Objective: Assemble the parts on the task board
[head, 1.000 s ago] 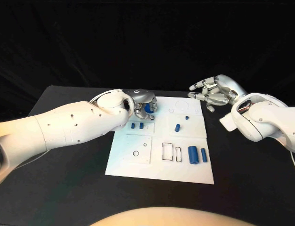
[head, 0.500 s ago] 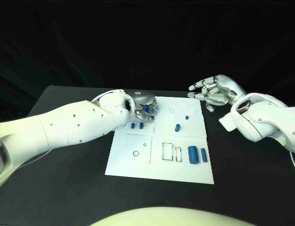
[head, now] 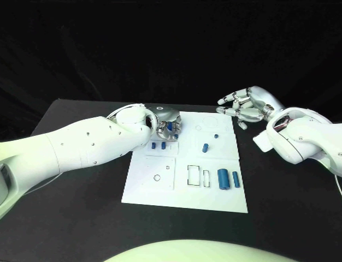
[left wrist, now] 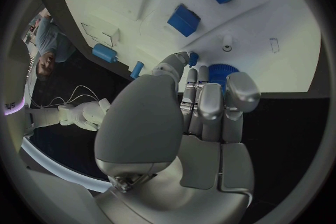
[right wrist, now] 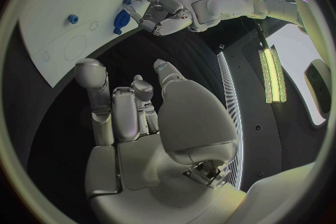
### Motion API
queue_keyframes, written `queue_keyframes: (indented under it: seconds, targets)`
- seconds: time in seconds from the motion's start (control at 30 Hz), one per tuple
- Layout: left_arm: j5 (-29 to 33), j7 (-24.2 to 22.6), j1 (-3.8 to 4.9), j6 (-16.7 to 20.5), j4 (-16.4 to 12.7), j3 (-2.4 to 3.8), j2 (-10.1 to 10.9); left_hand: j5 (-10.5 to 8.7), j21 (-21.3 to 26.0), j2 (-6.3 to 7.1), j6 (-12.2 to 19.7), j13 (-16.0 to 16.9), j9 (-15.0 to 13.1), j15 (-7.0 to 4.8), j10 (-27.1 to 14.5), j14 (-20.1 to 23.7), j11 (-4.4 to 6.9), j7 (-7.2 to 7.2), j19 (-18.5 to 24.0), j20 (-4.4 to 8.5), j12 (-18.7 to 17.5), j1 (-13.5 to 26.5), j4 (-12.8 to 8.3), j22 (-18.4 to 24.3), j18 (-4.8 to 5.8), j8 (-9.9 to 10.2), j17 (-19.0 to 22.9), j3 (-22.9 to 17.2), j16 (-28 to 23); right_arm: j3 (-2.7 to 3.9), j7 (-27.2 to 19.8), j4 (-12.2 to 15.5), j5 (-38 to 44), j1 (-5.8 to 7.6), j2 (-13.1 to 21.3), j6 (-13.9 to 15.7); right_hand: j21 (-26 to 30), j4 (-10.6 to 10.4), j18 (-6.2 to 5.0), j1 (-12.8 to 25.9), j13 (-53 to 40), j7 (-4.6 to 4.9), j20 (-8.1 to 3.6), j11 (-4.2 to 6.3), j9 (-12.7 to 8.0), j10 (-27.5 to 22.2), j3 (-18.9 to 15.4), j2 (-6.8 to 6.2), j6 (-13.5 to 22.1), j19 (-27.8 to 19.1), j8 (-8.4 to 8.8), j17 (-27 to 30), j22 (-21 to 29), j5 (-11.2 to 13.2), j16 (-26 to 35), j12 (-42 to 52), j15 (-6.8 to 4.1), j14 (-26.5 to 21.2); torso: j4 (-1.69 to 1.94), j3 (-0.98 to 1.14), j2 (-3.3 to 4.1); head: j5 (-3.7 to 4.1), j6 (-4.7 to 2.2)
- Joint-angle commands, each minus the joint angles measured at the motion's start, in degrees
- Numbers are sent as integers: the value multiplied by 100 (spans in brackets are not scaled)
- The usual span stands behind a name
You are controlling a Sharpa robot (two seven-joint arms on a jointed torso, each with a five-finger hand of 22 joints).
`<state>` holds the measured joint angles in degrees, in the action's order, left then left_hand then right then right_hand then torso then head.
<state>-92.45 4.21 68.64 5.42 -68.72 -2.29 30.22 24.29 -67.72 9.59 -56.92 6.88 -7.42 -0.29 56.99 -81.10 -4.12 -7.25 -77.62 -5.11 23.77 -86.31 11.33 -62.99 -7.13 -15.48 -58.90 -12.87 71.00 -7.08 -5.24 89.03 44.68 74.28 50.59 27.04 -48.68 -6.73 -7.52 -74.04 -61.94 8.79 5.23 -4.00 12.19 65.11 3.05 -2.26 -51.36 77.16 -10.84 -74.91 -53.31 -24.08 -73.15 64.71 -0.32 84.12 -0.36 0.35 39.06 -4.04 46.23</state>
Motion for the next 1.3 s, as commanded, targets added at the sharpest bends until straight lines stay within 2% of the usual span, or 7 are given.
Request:
queue_keyframes:
  seconds: [0.03,0.3,0.53,0.87,1.07,1.3]
  targets:
    - [-32,-52,-12,-169,27,4,-25,29,-18,-11,-44,-7,5,2,51,-26,-9,15,-38,11,-18,-48,-2,-2,109,33,19,-35,21,3,-32,8,14,-1,-4,14,20,0,-52,-65,3,10,-4,5,9,-19,30,-14,31,-49,-20,-85,3,-30,37,-6,-23,51,0,2,-1,1,4]
    - [-8,-95,-24,-181,56,7,-58,29,-42,-34,-65,-18,9,-7,110,-28,-1,8,-40,18,-43,-88,-28,-28,113,69,29,-91,35,3,-26,16,14,-1,-9,9,20,0,-52,-65,3,10,-4,5,9,-19,30,-14,31,-49,-20,-85,3,-30,37,-6,-23,51,-4,7,-5,7,8]
    - [11,-107,-35,-207,125,7,-106,28,-55,-49,-91,-24,7,-10,140,-31,4,9,-42,20,-58,-95,-34,-43,116,80,32,-119,45,3,-16,27,14,-1,-10,-3,35,1,-54,-70,4,9,-5,6,10,-11,36,-13,31,-50,-22,-83,15,-36,41,-5,-24,52,7,4,-1,12,13]
    - [36,-103,-60,-218,161,7,-150,29,-75,-73,-105,-38,12,-15,195,-35,6,-2,-41,25,-97,-118,-57,-64,118,126,48,-183,60,3,-14,29,14,-1,-17,-14,35,1,-54,-70,4,9,-5,6,10,-11,36,-13,31,-50,-22,-83,15,-36,41,-5,-24,52,0,3,-1,30,8]
    - [49,-111,-63,-212,202,7,-165,34,-185,-164,-259,-35,-16,-50,399,-79,44,6,-92,35,-128,-210,-144,-189,140,133,1,-347,132,3,-12,32,14,0,-16,-16,33,1,-53,-72,4,9,-5,7,10,-5,38,-13,29,-47,-23,-85,12,-40,40,-2,-24,53,8,3,-4,30,14]
    - [54,-105,-63,-248,214,7,-163,40,-297,-200,-415,-45,-49,-69,596,-106,57,0,-134,50,-248,-288,-273,-316,163,172,-26,-577,191,3,-11,32,14,0,-18,-18,29,1,-52,-74,2,8,-6,8,10,5,43,-12,28,-42,-25,-88,7,-46,38,1,-25,56,3,2,-6,31,28]
